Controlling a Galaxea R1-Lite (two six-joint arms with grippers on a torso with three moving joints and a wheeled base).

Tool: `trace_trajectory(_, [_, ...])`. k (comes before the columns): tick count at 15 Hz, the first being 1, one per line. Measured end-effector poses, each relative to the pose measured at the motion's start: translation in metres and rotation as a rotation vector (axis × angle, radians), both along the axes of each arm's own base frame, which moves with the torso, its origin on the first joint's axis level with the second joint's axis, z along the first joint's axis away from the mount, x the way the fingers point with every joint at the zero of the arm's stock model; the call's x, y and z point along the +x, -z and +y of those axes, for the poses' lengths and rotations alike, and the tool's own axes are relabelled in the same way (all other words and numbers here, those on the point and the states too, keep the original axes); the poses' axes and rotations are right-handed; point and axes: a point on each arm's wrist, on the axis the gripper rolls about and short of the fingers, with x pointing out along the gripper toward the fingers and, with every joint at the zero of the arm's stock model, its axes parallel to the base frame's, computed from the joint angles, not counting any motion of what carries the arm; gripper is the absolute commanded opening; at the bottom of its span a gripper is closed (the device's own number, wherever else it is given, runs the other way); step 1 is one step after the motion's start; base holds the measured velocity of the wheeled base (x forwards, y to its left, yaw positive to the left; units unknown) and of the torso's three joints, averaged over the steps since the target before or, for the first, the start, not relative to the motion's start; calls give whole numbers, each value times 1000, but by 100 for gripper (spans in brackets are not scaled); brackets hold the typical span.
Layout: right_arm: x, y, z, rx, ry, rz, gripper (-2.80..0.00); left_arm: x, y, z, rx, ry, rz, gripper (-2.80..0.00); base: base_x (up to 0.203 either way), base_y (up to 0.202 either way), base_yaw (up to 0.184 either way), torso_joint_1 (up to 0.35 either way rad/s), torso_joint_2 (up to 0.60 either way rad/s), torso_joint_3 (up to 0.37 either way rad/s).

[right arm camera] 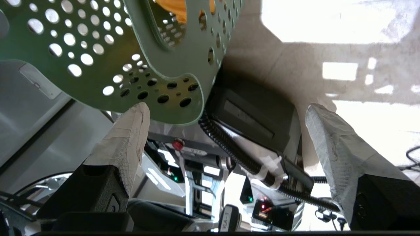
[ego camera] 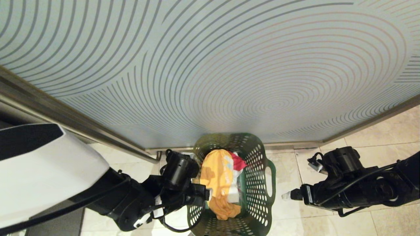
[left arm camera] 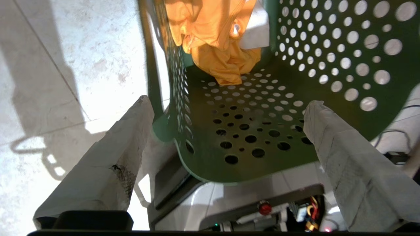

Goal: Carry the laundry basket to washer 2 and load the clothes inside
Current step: Pick up the clothes basket and put it beside the washing machine

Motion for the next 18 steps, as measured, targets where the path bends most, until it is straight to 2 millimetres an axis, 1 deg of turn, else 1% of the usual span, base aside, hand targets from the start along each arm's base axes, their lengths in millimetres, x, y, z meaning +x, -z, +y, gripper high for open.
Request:
trace_trajectory(2, [4,-1,1,0,-6,-12,0,13,8,-6,9,1,-43,0,0,0,0,0,0,0])
trace_trajectory(4, [5,0,2,-3,-10,-12,0,28,14,-7,36,-3,-88,0,0,0,0,0,0,0])
trace_trajectory(6, [9,-2,2,0,-8,-22,0,34,24,-8,53,-9,-75,0,0,0,0,0,0,0])
trace_trajectory(7, [13,-3,2,2,-8,-32,0,35,25,-8,53,-10,-76,0,0,0,0,0,0,0])
trace_trajectory(8, [16,-5,3,4,-10,-42,0,34,20,-8,50,-10,-82,0,0,0,0,0,0,0])
trace_trajectory(9, [18,-7,3,4,-10,-48,0,32,12,-8,45,-6,-89,0,0,0,0,0,0,0])
trace_trajectory(10, [18,-7,3,4,-10,-49,0,28,2,-7,42,-1,-93,0,0,0,0,0,0,0])
trace_trajectory(12, [17,-5,3,3,-10,-39,0,19,-24,-5,43,8,-93,0,0,0,0,0,0,0])
trace_trajectory(14, [14,-2,3,0,-12,-28,0,20,-40,-2,50,-13,-105,0,0,0,0,0,0,0])
trace_trajectory(16, [11,-1,2,-2,-13,-20,0,28,-41,4,58,-50,-118,0,0,0,0,0,0,0])
trace_trajectory(18, [7,0,2,-3,-14,-15,0,40,-33,10,73,-78,-114,0,0,0,0,0,0,0])
